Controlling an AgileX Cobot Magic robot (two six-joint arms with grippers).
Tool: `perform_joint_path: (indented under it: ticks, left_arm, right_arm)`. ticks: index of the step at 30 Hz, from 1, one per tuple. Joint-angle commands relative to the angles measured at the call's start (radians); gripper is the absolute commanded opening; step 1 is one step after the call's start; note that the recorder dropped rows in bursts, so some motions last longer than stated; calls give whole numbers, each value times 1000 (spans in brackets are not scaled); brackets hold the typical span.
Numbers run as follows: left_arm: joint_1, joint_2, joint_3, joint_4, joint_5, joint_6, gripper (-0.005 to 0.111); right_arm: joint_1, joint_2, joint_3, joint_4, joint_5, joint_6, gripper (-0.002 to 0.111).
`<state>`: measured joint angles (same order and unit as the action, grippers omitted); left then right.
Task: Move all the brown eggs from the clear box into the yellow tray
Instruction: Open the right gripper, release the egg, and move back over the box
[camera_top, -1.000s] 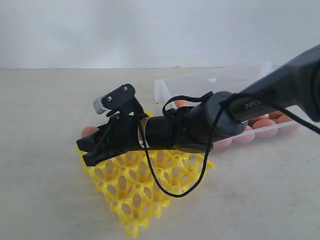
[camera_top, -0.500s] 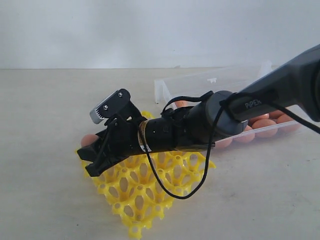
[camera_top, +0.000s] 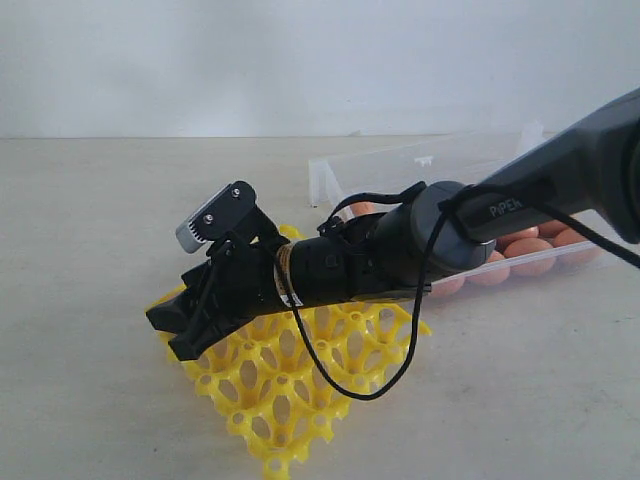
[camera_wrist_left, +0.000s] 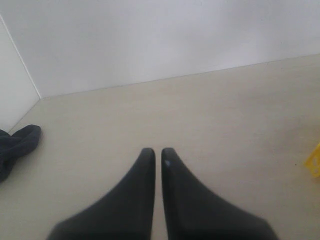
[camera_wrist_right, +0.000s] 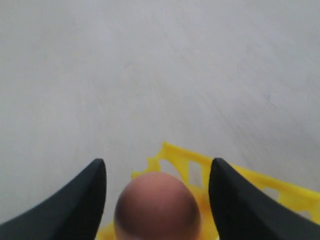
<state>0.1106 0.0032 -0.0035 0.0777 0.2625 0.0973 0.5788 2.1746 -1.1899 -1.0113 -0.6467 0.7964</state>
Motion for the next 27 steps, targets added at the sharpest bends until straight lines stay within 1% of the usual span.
perform_joint_path:
  ticks: [1, 8, 10, 13, 19, 22, 27]
  left_arm:
    - [-5, -3, 3, -2, -8, -3, 4]
    - [-5, -3, 3, -2, -8, -3, 4]
    - [-5, -3, 3, -2, -8, -3, 4]
    - [-5, -3, 3, -2, -8, -3, 4]
    - [-5, -3, 3, -2, -8, -3, 4]
    - [-5, -3, 3, -2, -8, -3, 4]
    - [-5, -3, 3, -2, -8, -3, 4]
  right_arm:
    - [0, -14, 0, -4, -19, -1, 54]
    - [0, -85, 0, -4, -13, -44, 54]
    - [0, -112, 0, -4, 18, -44, 54]
    - [0, -166, 0, -6, 120, -44, 54]
    - [0, -294, 0, -6, 471, -42, 54]
    - [0, -361, 0, -6, 682, -40, 54]
    - [0, -433, 0, -4, 1099, -66, 54]
